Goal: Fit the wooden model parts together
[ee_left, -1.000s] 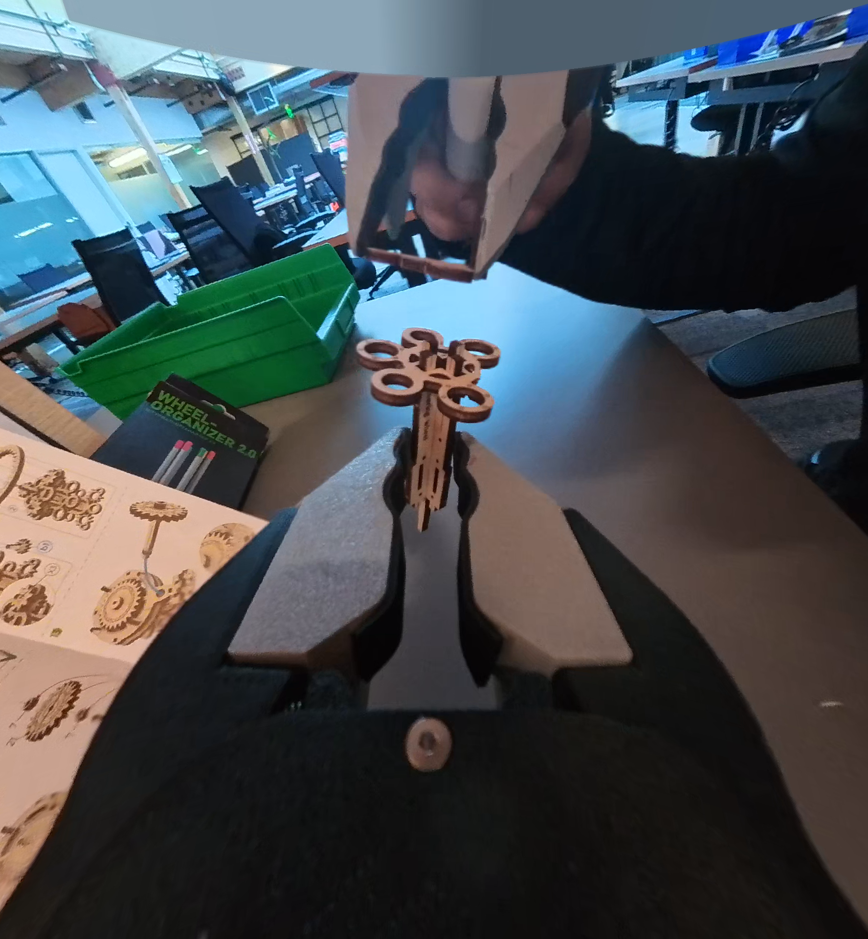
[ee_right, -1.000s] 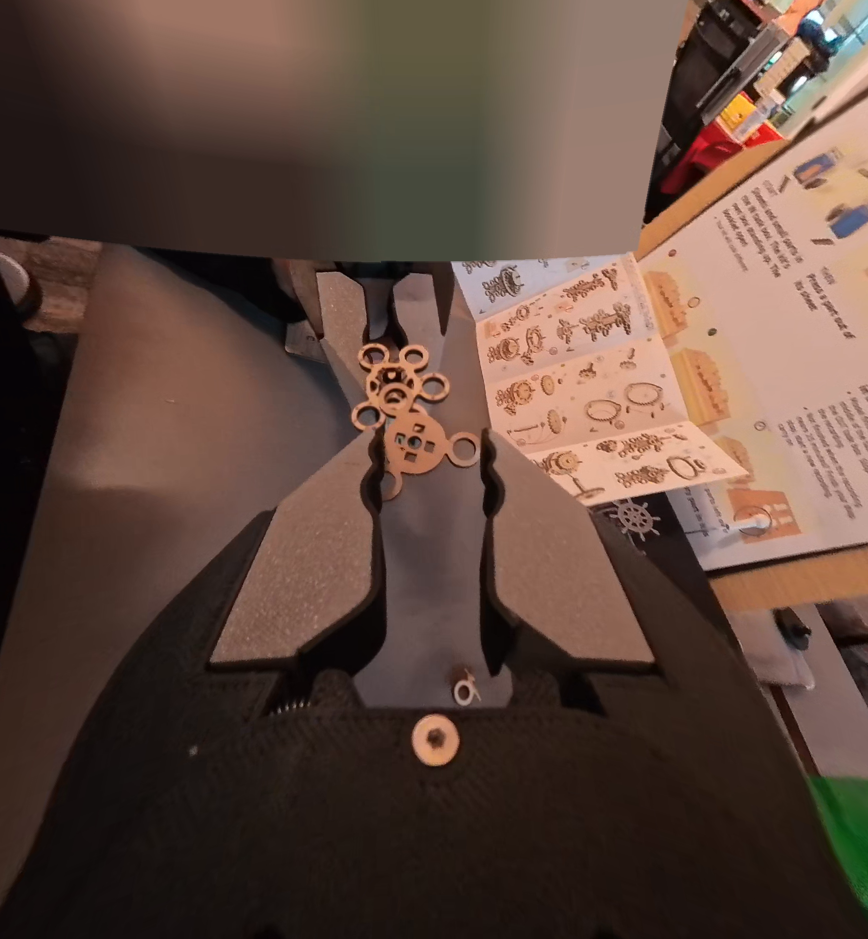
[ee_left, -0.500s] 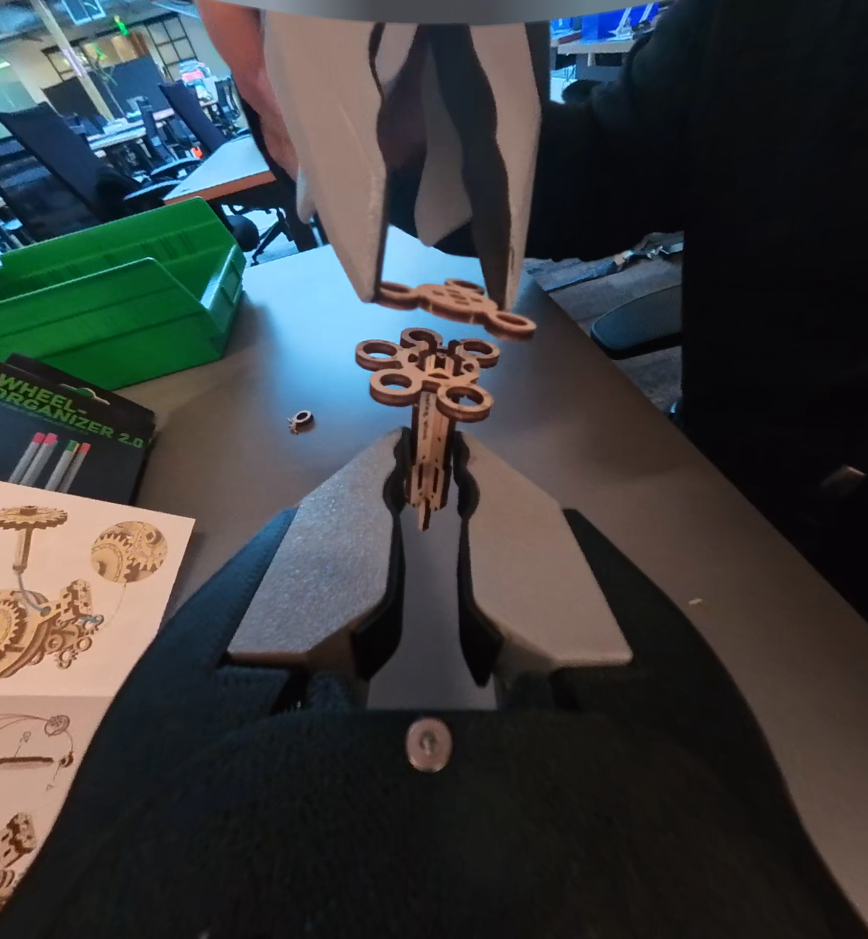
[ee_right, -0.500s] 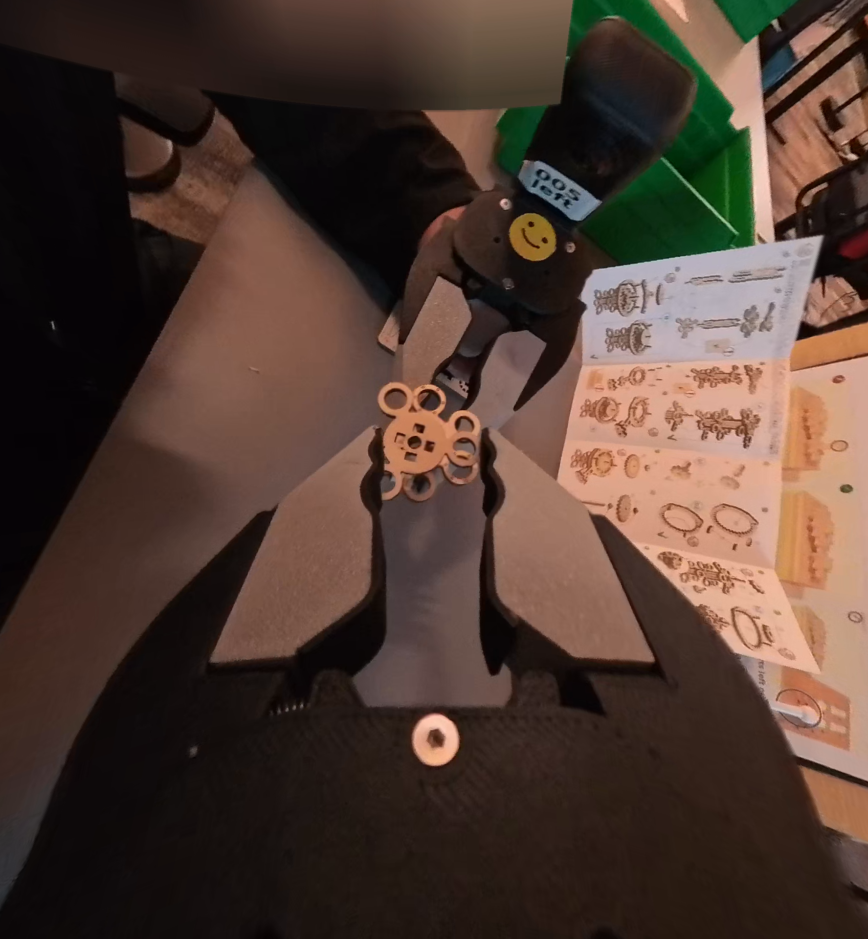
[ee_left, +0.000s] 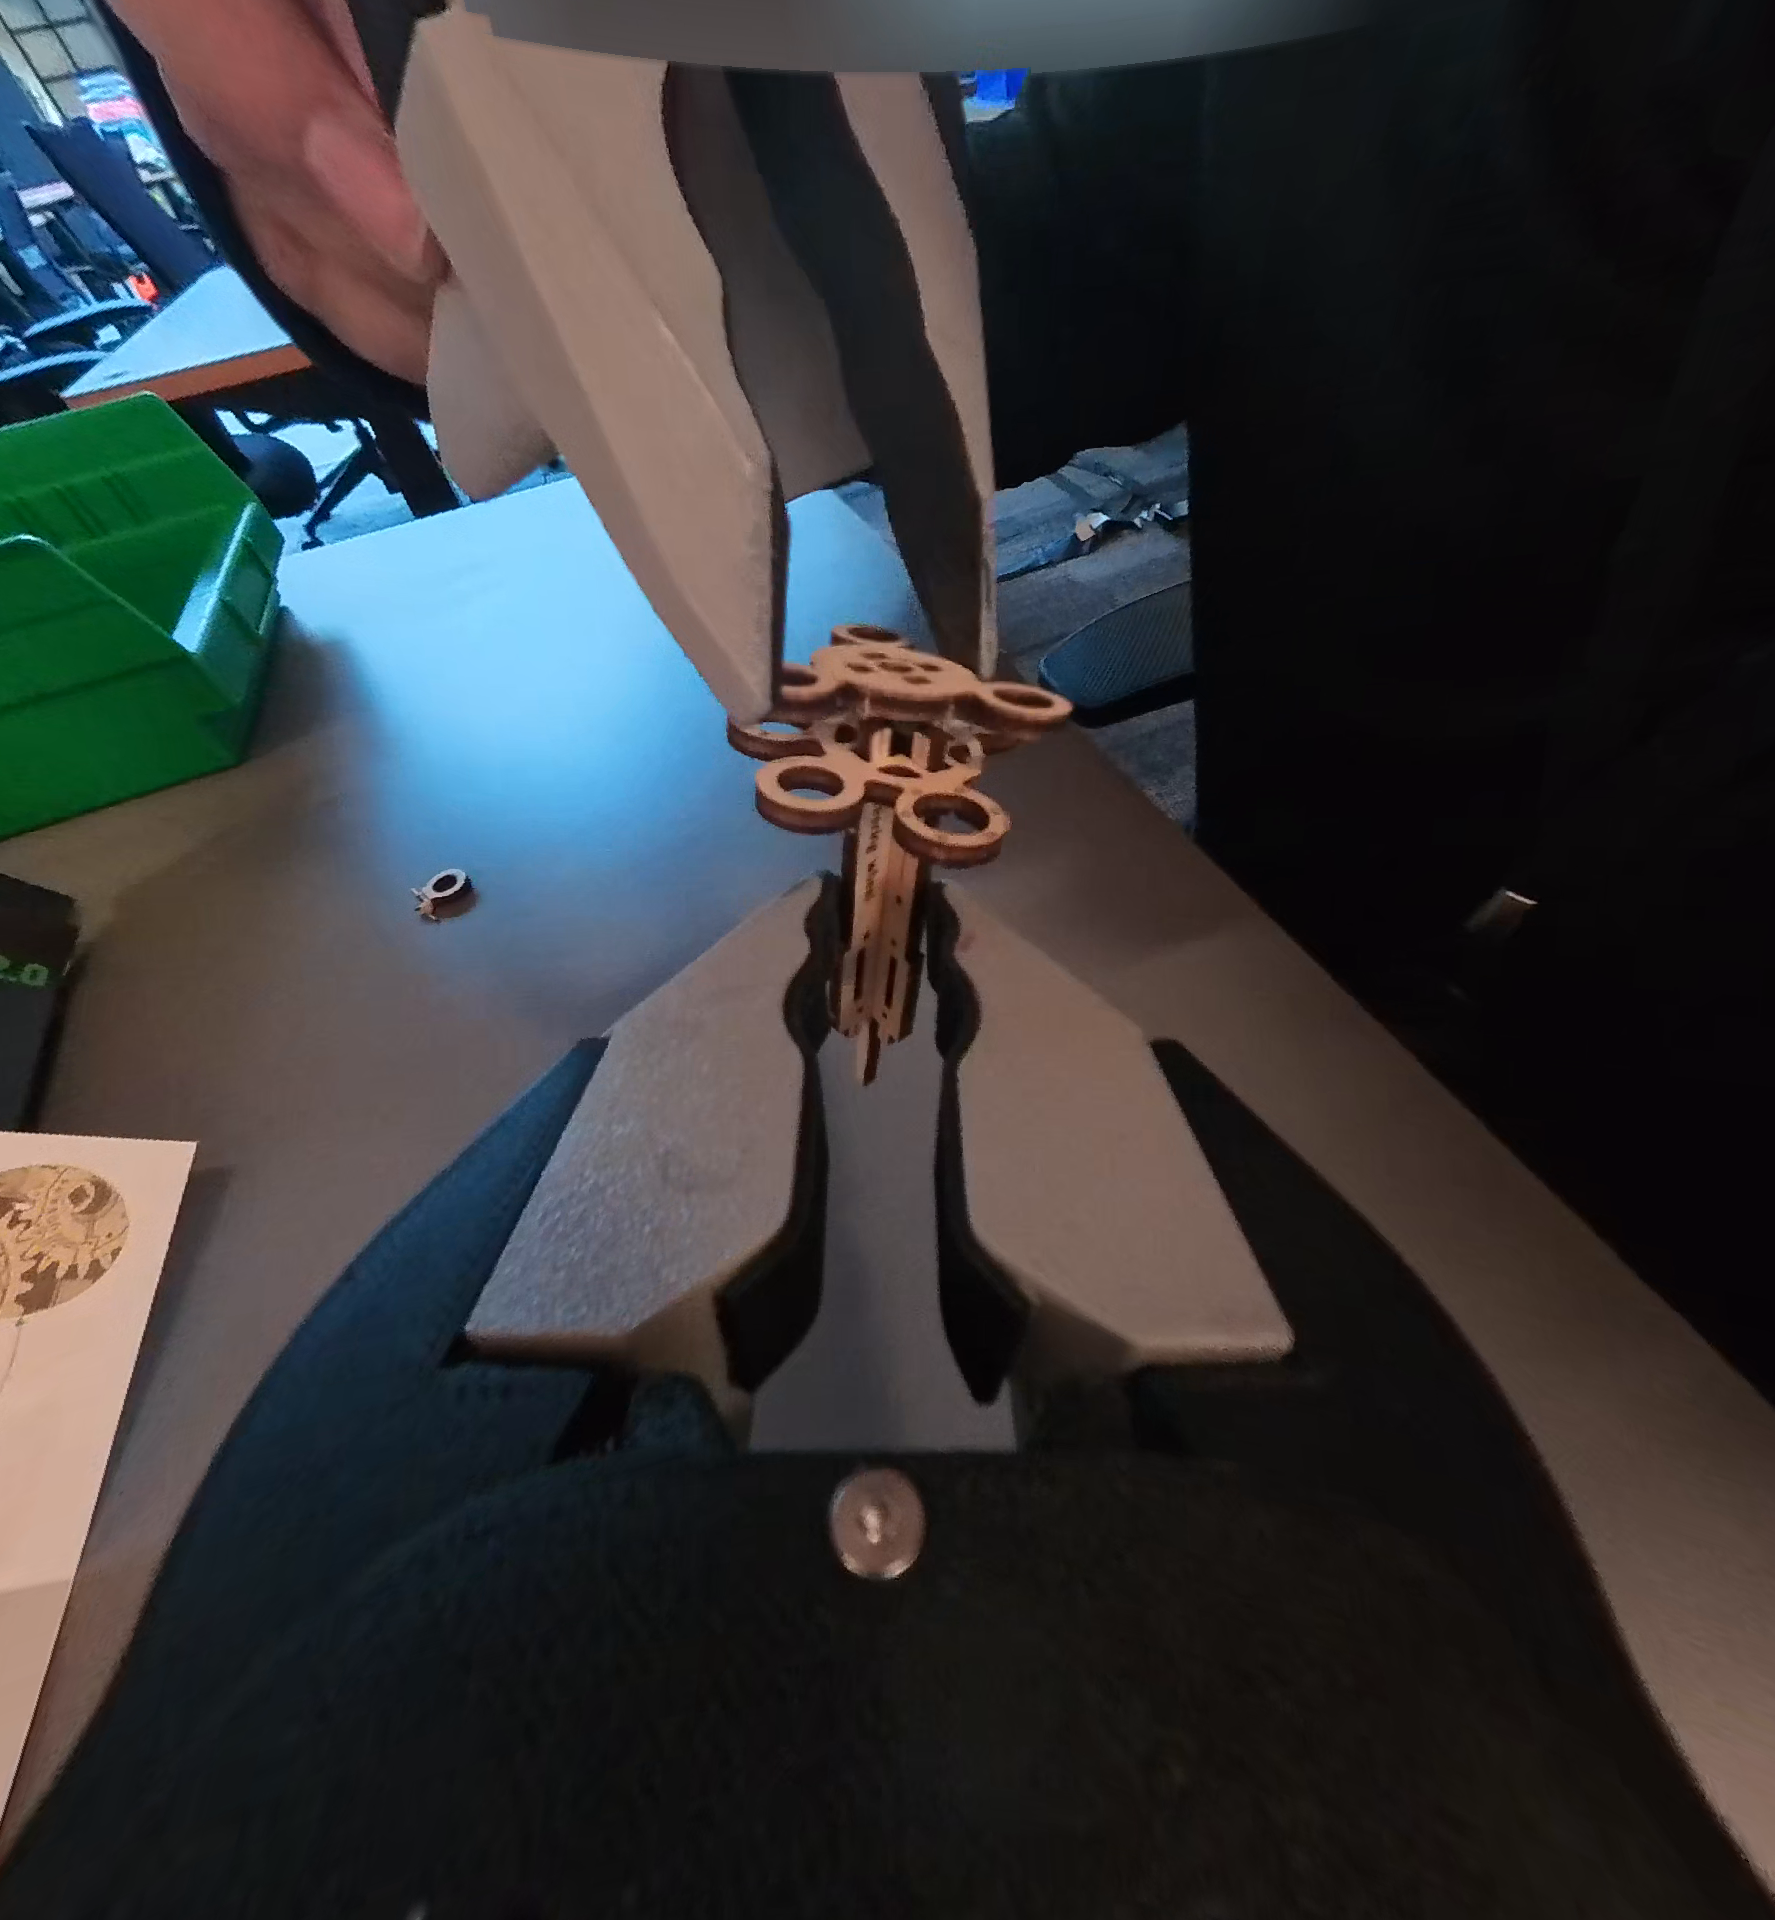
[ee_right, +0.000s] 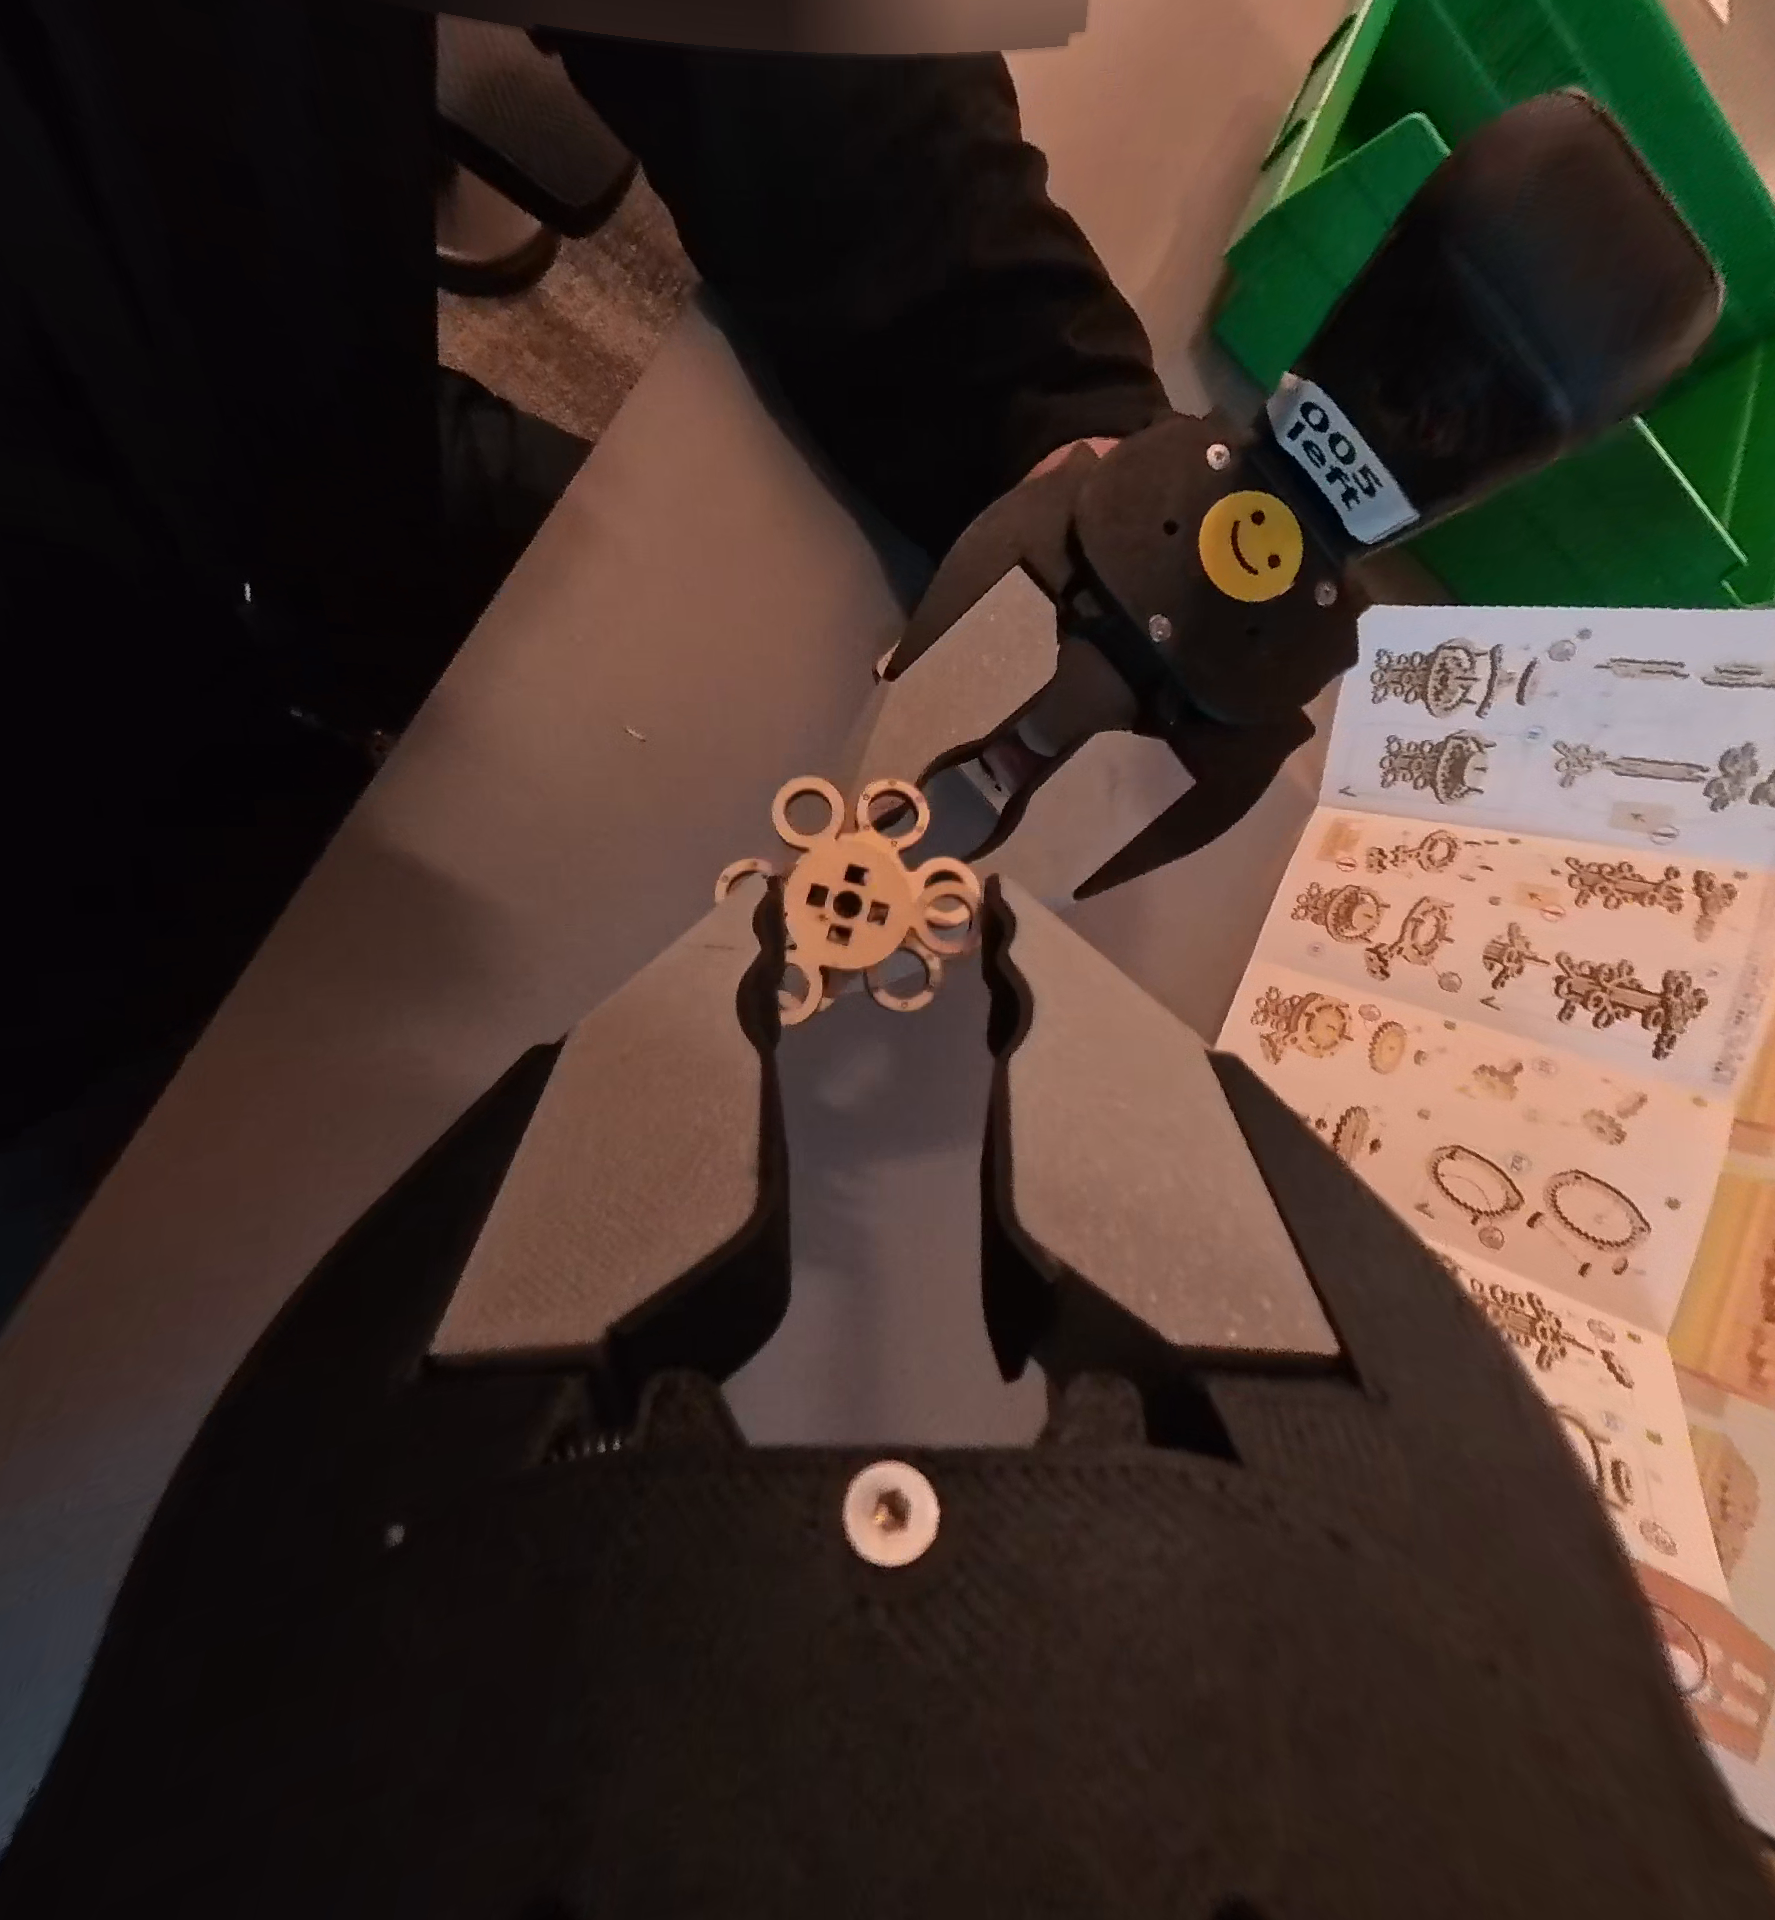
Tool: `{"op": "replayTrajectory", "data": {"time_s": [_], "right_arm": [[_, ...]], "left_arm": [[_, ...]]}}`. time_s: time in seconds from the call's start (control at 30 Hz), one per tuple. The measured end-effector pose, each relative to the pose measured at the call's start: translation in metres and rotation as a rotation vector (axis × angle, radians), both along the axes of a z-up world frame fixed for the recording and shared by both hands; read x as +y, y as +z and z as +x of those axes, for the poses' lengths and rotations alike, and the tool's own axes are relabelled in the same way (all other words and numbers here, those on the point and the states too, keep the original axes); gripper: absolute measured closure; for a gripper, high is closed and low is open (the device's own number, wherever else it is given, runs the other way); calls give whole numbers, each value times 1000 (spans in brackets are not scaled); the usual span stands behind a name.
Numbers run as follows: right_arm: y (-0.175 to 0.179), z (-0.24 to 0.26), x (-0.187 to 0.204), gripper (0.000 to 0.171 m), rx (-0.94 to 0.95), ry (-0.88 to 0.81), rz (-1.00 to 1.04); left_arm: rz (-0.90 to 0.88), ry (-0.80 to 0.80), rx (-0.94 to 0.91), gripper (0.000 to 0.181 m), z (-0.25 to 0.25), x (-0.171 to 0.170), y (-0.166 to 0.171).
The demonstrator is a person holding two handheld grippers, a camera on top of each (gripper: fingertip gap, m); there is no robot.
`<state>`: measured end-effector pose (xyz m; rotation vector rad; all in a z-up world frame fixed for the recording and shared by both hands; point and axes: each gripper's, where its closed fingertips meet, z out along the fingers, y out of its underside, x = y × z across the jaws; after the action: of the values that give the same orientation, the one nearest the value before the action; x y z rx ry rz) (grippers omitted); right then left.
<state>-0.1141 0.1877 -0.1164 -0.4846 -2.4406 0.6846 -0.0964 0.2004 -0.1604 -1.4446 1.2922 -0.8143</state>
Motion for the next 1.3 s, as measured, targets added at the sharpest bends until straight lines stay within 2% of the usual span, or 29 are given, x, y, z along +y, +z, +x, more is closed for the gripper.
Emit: {"op": "replayTrajectory", "data": {"time_s": [0.73, 1.3], "right_arm": [[-5, 2, -10, 137, -184, 62, 0], [1, 2, -10, 137, -219, 51, -46]], "left_arm": [[-59, -57, 2, 169, 5, -10, -2], [-75, -61, -52, 169, 6, -10, 5]]}}
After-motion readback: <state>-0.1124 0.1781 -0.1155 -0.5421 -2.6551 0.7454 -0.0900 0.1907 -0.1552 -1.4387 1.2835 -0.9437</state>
